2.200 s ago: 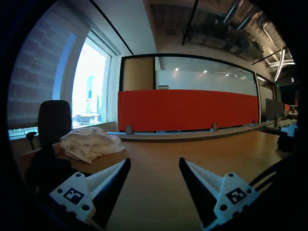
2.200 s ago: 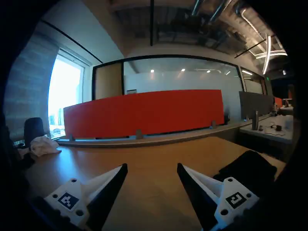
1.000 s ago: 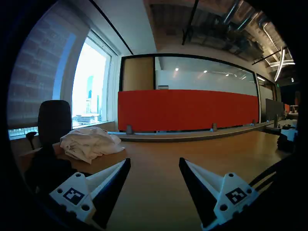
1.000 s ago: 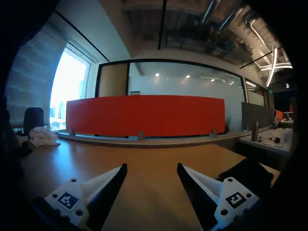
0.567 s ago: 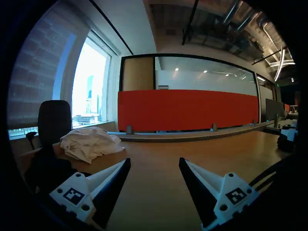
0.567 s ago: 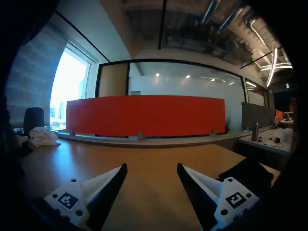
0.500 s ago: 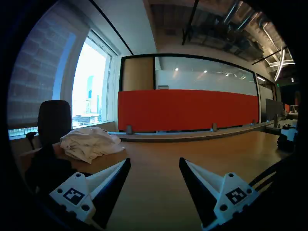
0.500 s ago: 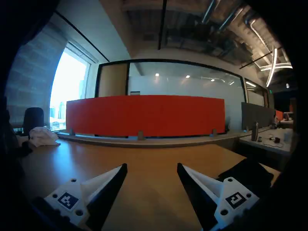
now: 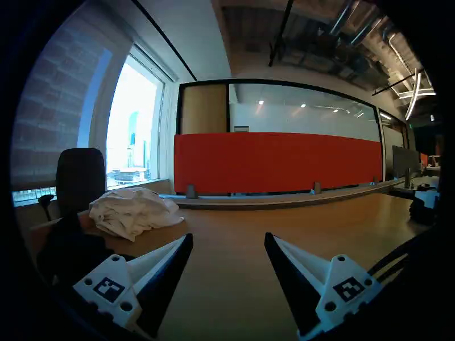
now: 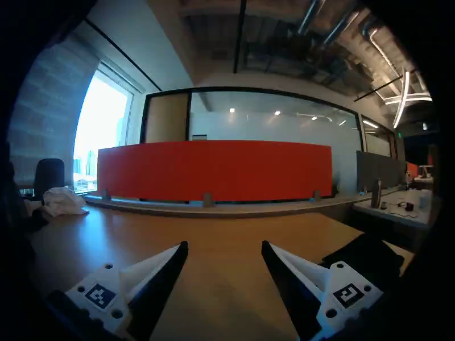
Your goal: Fold towel
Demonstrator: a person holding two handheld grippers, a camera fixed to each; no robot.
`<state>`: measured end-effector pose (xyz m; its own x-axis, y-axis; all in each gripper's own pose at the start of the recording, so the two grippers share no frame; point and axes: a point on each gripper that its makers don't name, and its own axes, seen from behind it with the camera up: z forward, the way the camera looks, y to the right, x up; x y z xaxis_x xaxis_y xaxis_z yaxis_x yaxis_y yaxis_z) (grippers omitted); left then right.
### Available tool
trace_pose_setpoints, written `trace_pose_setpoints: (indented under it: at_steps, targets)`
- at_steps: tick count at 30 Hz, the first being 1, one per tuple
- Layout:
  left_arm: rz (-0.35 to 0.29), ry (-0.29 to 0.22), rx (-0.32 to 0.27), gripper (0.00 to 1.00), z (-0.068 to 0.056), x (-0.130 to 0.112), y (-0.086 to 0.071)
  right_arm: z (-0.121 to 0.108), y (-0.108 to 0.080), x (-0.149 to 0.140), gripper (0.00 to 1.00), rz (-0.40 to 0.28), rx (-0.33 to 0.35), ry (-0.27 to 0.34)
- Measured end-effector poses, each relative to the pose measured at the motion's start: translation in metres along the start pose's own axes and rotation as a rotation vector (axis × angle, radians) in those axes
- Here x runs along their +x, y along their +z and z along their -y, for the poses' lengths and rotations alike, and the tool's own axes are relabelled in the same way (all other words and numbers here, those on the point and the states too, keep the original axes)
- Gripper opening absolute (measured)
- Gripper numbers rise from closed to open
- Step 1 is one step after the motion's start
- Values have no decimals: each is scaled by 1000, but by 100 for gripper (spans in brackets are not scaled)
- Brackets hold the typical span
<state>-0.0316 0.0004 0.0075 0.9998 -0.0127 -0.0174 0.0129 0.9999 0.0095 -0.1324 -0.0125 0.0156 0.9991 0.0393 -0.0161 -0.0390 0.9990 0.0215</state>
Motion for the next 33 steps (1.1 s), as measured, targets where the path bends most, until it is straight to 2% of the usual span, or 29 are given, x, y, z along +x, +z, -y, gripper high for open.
trace_pose_setpoints:
  at_steps: [33]
  targets:
    - [-2, -1, 0, 93, 1, -6, 2, -1, 0, 0, 100, 0, 0, 0]
